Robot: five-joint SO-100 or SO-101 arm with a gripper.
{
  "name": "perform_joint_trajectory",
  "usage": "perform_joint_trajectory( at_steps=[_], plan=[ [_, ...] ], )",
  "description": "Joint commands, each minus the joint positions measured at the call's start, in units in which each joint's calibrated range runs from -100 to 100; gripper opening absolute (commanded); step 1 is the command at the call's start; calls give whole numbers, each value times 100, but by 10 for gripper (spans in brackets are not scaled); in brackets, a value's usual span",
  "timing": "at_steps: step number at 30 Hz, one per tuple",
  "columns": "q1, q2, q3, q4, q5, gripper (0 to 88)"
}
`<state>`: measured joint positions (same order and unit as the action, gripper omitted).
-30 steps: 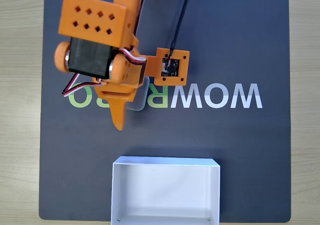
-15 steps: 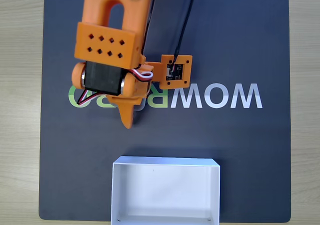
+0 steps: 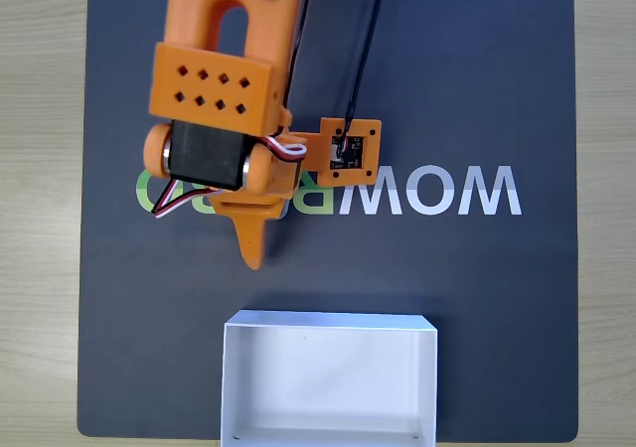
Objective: Grab the usb to bin
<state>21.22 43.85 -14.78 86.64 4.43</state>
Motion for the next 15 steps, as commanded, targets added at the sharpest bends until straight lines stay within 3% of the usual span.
perform_joint_trajectory(
  at_steps=[1, 15],
  plan=[
    [75, -99, -157, -17, -17, 511],
    [75, -116, -148, -157, -7, 145]
  ],
)
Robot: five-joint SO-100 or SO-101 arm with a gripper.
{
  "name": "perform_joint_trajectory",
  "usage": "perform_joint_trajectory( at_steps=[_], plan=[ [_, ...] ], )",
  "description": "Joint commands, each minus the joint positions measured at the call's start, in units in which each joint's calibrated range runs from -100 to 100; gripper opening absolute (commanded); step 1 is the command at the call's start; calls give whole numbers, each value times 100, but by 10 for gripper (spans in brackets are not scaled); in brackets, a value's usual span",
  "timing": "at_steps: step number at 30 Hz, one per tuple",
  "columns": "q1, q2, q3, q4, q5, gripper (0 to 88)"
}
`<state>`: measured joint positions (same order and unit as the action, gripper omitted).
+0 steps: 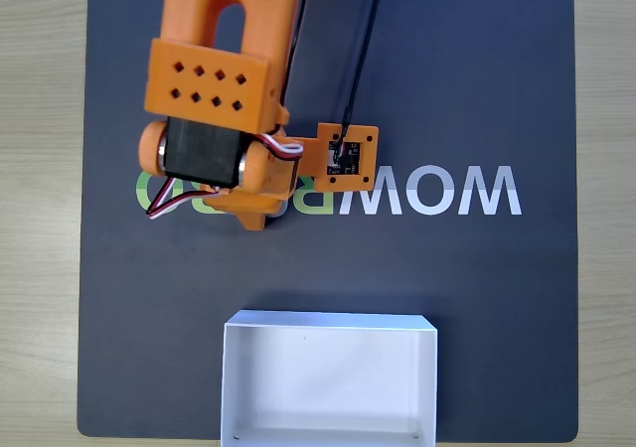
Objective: Grab the usb to bin
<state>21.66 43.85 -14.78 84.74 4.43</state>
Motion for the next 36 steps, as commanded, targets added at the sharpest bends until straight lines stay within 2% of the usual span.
perform_joint_trajectory(
  at_steps=[1, 12, 18, 28, 36],
  plan=[
    [31, -116, -148, 24, -7, 131],
    [-20, -1023, -148, 59, -7, 124],
    [-154, -2125, -248, -28, 9, 125],
    [-643, -4304, -257, -796, -7, 125],
    [-811, -5813, -139, -744, -17, 125]
  ],
)
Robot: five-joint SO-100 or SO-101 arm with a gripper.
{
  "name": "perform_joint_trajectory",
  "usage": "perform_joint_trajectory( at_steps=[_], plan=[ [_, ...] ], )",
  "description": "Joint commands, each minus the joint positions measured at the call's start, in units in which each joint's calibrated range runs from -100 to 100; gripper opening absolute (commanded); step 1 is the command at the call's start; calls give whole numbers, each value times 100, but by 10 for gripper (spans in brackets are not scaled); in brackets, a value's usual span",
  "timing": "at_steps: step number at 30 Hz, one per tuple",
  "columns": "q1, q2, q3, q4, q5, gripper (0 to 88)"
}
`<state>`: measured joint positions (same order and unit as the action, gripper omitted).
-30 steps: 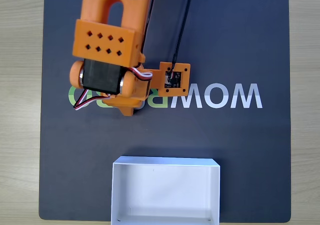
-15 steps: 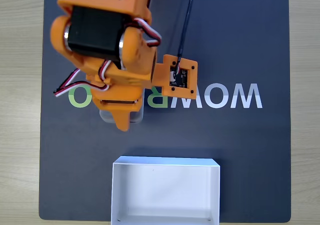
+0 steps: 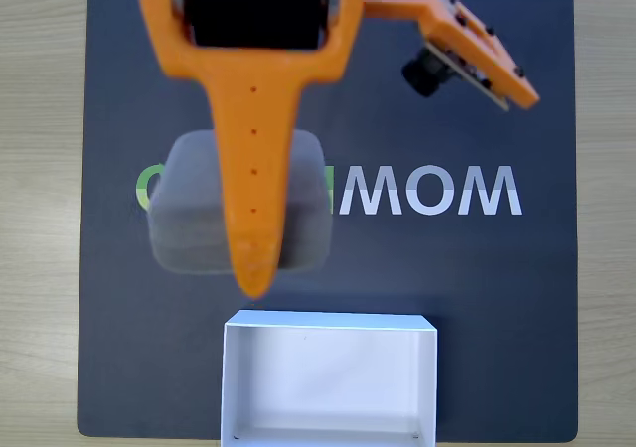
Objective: Grab the usb to bin
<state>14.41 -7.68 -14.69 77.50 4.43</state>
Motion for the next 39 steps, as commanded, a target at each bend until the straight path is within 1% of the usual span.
perform_joint_trajectory(
  at_steps=[1, 5, 9, 15, 20, 23, 32, 36, 39],
  plan=[
    [-111, -813, -112, 68, -17, 125],
    [-263, -1280, 231, 329, -17, 125],
    [-296, -1585, 674, 295, -17, 125],
    [-364, -1186, 656, 277, -17, 125],
    [-473, -33, 547, -273, -22, 125],
    [-465, 984, 150, -692, -222, 125],
    [-566, 4163, -2633, -971, -548, 125],
    [-583, 5147, -3653, -1190, -627, 125],
    [-557, 5706, -4069, -1364, -627, 125]
  ],
)
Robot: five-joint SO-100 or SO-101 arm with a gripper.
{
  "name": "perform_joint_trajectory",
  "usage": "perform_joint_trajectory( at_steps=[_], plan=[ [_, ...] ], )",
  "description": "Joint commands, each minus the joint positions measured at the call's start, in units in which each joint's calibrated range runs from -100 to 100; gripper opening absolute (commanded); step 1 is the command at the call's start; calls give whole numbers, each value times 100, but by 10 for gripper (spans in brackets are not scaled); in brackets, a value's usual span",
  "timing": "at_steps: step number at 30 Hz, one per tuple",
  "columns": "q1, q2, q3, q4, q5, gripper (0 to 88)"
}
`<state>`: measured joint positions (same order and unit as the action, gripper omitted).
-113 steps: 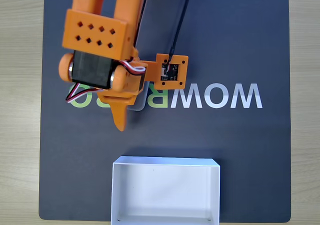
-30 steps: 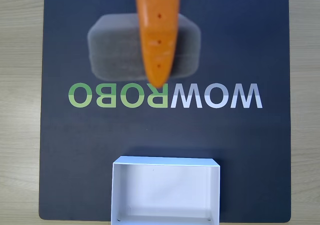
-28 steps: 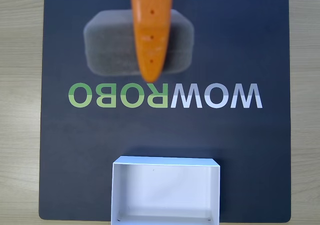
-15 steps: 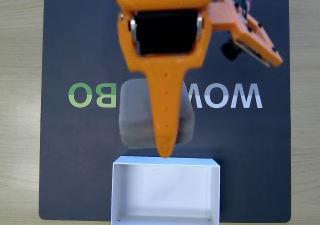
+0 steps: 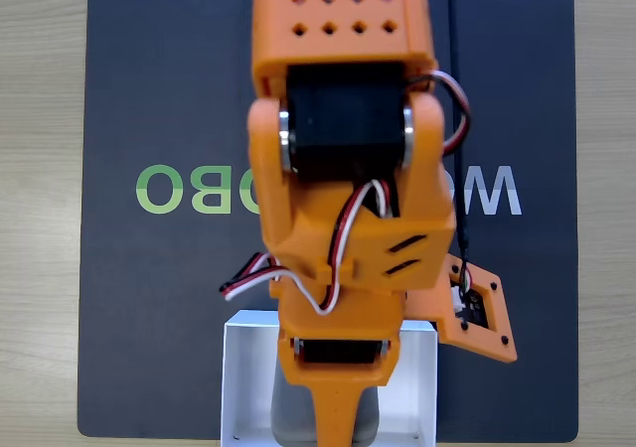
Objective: Grab the usb to bin
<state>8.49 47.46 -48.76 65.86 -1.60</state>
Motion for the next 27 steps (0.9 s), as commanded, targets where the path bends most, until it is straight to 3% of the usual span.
perform_joint_trajectory(
  at_steps=[1, 16, 27],
  plan=[
    [60, 329, -743, -270, -14, 125],
    [245, 786, -851, -733, 44, 129],
    [128, 719, -833, -8, 44, 456]
  ],
)
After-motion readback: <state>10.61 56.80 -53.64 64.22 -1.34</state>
